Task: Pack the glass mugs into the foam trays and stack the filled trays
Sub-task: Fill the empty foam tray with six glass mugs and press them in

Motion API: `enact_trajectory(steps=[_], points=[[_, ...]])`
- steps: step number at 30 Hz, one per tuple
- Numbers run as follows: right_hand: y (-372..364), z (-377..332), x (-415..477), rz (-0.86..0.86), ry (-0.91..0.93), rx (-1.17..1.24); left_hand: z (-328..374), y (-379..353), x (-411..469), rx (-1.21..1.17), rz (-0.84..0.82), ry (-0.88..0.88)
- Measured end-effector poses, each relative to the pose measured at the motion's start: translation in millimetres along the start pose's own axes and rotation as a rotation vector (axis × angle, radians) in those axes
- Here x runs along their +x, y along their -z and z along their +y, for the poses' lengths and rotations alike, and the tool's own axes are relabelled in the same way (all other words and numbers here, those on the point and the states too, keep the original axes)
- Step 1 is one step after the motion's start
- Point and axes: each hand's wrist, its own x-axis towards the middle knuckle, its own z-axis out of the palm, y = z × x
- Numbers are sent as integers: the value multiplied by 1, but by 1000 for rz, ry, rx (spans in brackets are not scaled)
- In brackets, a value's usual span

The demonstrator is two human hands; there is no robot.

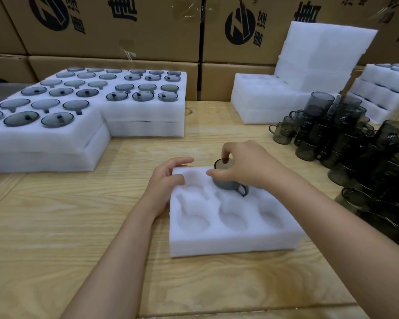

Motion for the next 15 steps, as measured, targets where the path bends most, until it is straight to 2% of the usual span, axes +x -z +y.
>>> enact_trajectory(steps=[3, 6, 9, 11, 15], points=[[-13, 3, -2, 41, 81, -165, 0, -1, 0, -1, -3, 4], [-29, 12, -9, 95, 152, -161, 0, 0, 0, -2, -15, -2], [-37, 19, -8, -146, 116, -49, 0, 0, 0, 8, -23, -3], [-36, 20, -1, -282, 83, -122, 0, -1, 0, 16, -16, -8], [-38, 17, 4, -310, 31, -197, 0, -3, -2, 11, 4, -14]])
